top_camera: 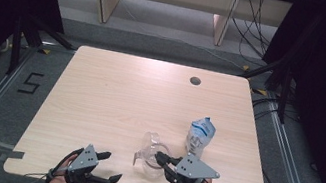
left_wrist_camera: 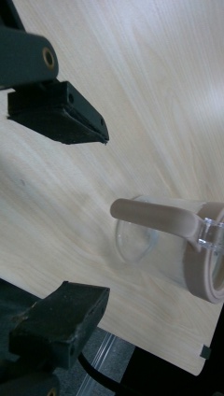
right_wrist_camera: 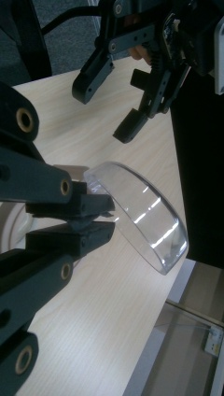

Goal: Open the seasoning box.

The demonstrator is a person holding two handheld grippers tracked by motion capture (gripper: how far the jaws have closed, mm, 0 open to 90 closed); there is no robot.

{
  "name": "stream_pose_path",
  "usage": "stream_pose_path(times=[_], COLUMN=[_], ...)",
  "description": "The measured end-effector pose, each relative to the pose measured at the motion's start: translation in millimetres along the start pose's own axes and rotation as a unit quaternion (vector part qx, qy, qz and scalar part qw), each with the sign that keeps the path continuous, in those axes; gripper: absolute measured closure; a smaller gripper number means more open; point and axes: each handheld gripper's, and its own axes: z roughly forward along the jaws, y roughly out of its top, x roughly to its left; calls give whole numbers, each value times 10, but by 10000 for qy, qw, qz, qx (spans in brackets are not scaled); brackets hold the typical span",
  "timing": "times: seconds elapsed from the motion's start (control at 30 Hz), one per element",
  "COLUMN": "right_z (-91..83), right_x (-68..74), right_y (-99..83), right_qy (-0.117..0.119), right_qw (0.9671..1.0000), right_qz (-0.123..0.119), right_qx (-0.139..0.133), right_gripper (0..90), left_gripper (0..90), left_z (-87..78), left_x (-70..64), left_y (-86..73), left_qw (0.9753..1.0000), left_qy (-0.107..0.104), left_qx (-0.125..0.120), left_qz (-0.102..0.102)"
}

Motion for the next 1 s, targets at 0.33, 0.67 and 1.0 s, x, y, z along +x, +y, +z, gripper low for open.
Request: stream_pose_path(times=[0.33, 0.67, 1.0], right_z=[57, 85, -223], right_x=[72, 121, -107], right_y=[27, 18, -189], right_qy=[138, 209, -463], right_qw=[9998, 9997, 9984], right_qz=[-122, -144, 295], right_qx=[40, 73, -98], right_gripper=[846, 772, 477], left_gripper=[159, 151, 151], left_z=[-11, 0, -9], left_x=[11, 27, 24], left_y=[-70, -73, -67], left_qw=[9999, 9999, 9999], left_qy=[65, 36, 1], left_qx=[72, 51, 67], left_qz=[64, 131, 149])
